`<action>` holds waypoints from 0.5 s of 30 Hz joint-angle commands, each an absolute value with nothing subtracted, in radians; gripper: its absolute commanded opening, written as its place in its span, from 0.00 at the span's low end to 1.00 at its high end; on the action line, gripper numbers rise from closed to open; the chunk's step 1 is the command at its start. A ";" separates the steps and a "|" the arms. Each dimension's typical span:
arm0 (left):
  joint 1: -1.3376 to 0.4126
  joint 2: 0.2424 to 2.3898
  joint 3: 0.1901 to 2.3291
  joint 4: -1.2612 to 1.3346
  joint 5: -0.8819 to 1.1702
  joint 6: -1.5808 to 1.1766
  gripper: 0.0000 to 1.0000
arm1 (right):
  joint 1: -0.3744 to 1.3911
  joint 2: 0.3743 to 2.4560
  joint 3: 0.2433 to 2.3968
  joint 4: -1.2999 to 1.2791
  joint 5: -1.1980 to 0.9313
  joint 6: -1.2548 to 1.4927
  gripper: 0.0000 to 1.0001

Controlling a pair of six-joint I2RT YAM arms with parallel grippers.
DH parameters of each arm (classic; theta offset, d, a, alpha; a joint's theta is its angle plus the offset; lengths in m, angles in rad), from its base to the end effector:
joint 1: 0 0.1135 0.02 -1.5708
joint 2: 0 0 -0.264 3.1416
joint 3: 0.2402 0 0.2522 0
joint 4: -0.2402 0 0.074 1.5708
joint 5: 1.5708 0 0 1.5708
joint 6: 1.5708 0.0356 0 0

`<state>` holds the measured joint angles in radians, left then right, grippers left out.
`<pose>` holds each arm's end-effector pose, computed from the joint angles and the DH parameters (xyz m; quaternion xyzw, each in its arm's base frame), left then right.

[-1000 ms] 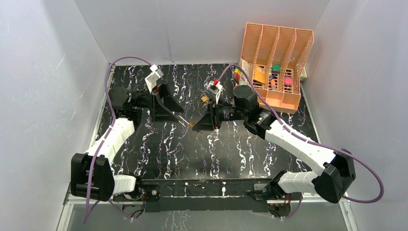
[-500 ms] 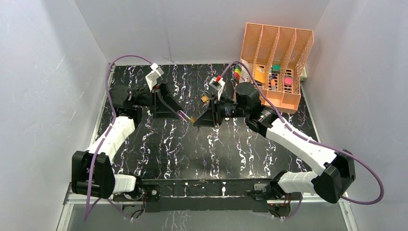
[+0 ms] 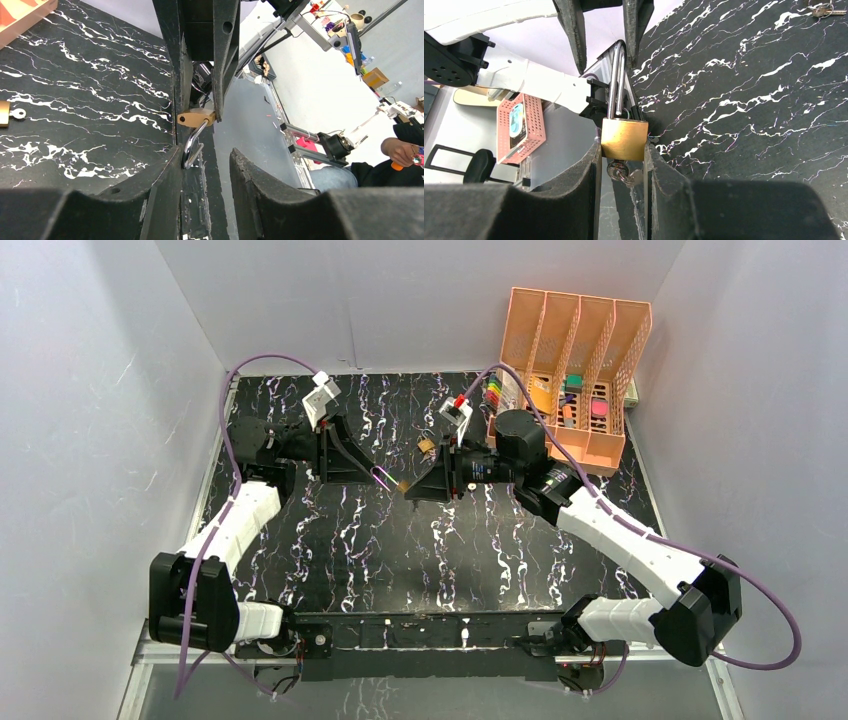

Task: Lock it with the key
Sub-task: Pick up the lock from the center of the board.

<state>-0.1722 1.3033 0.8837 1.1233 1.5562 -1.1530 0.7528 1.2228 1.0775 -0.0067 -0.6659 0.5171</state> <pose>0.2453 -0.0788 0.3713 0.4210 0.5640 -0.6301 0.3282 0.1907 0.2087 0.3701 -0.2957 0.6871 0.5648 0.3485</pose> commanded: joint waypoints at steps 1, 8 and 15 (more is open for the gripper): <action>-0.173 1.307 0.888 1.156 1.586 -1.142 0.37 | 0.747 1.196 1.099 0.061 -0.693 0.521 0.00; -0.173 1.320 0.890 1.156 1.559 -1.132 0.21 | 0.747 1.215 1.097 0.081 -0.711 0.536 0.00; -0.173 1.338 0.912 1.157 1.560 -1.151 0.00 | 0.746 1.230 1.099 0.101 -0.728 0.557 0.00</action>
